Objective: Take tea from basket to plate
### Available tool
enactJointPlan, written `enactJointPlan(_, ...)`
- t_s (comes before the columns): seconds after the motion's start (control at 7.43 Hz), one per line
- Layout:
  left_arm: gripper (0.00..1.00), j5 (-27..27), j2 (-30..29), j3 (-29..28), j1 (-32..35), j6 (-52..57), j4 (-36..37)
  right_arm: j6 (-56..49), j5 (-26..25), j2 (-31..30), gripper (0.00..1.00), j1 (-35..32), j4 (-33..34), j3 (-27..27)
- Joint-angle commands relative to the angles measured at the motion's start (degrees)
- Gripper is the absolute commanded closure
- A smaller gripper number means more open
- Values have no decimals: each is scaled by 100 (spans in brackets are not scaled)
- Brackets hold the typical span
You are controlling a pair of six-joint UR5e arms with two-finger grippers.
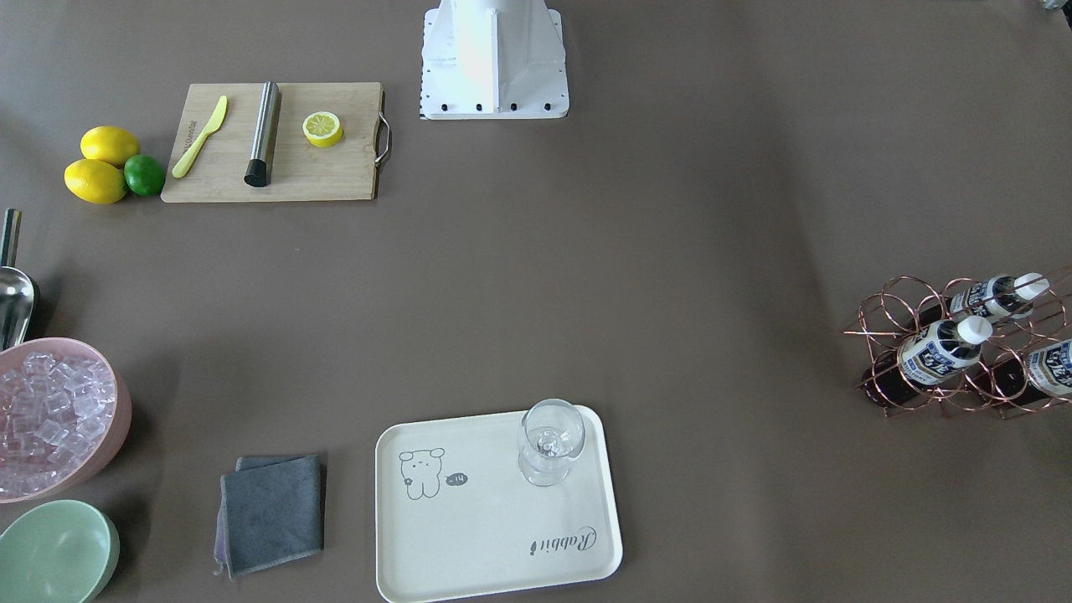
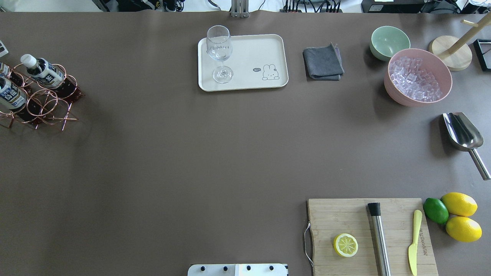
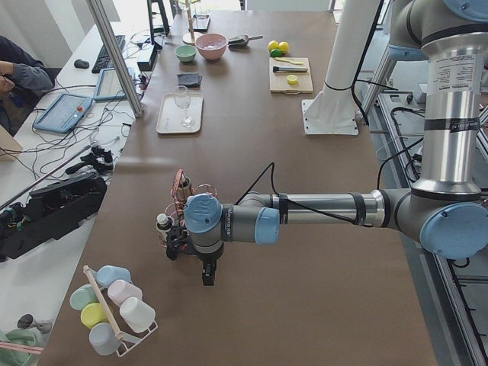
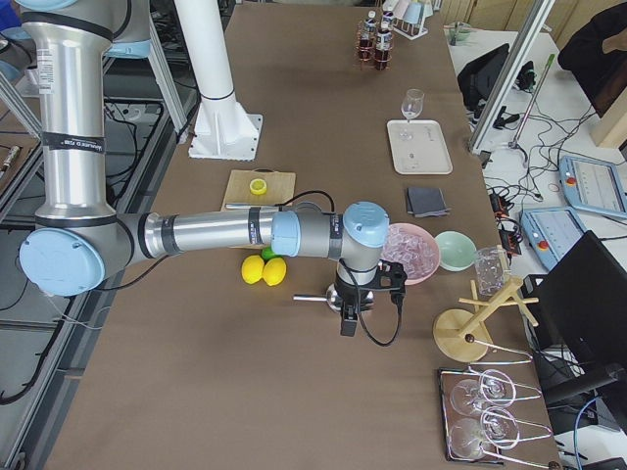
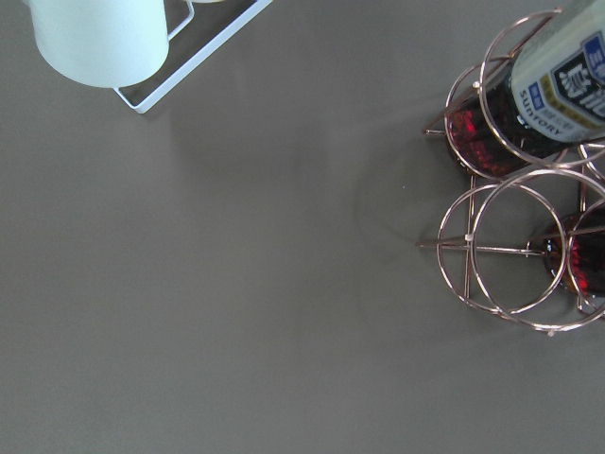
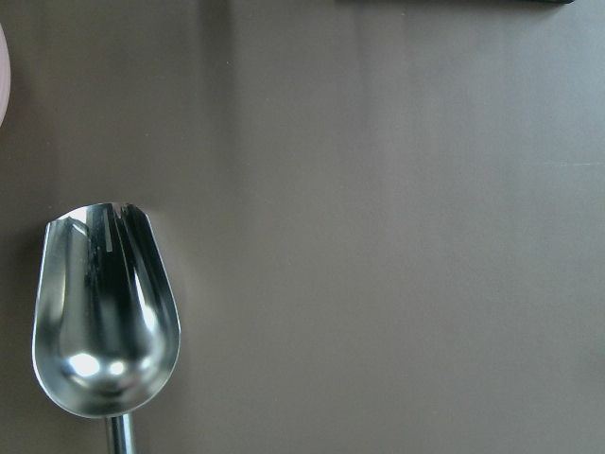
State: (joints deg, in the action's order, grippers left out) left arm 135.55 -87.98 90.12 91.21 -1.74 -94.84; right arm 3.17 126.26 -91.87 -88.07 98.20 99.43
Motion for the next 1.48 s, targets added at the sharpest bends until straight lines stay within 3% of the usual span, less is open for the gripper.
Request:
enactJointPlan(0.0,2,-37,70,277,29,1154,650,8,-4,2,0,0,-2,-11)
enactJointPlan(0.54,2,-195,-394,340,196,3527,1257,9,-5,-24,0,0,-186,-46)
enactJointPlan(0.81,2,-573,-728,348,196,4528,1258,9,-48,11,0,0,-309,-186)
enactJointPlan(1.35,2,-512,-1097,813,73,5780,1258,9,-48,2,0,0,-319,-170)
